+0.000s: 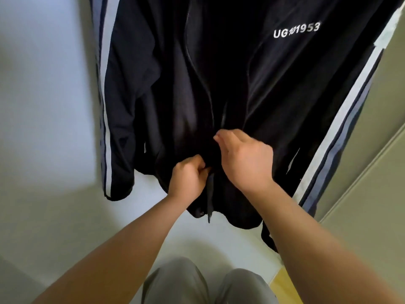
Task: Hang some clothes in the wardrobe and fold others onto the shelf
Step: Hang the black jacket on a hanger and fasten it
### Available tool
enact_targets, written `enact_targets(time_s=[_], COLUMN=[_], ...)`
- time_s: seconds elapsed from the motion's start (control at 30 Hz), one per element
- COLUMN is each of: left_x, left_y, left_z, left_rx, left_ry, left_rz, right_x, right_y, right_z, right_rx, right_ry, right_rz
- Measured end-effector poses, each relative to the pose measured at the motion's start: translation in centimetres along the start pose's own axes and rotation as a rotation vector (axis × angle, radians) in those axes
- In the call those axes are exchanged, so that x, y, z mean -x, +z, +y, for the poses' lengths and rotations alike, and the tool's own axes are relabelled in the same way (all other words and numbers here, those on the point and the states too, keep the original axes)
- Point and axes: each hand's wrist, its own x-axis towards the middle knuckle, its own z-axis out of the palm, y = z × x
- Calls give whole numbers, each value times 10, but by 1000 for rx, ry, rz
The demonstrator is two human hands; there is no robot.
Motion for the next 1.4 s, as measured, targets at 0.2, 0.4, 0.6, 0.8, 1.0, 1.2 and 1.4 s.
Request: enact_targets(time_s=[0.2,0.4,0.6,0.8,1.0,1.2,1.4], left_x=[-22,-73,-88,-128,-158,-172,-201], left_y=[-17,-35,-31,-65,-70,-81,-92], left_z=[25,67,62,118,125,161,181], left_rx=[62,20,13,111,15,29,-55], left_ry=[-30,267,173,247,356,241,447], left_rz=[3,180,127,272,258,219,330], right_x=[-53,-53,-134,-138,-188,-205,-234], right_y=[-23,-16,-58,-51,-84,-87,-108], right_z=[5,7,16,16,18,22,30], right_rx=[-4,-47,28,-41,8,-17,41], right_ry=[-20,1,-2,-30,23,-17,-31], right_rz=[59,54,286,246,355,401,498])
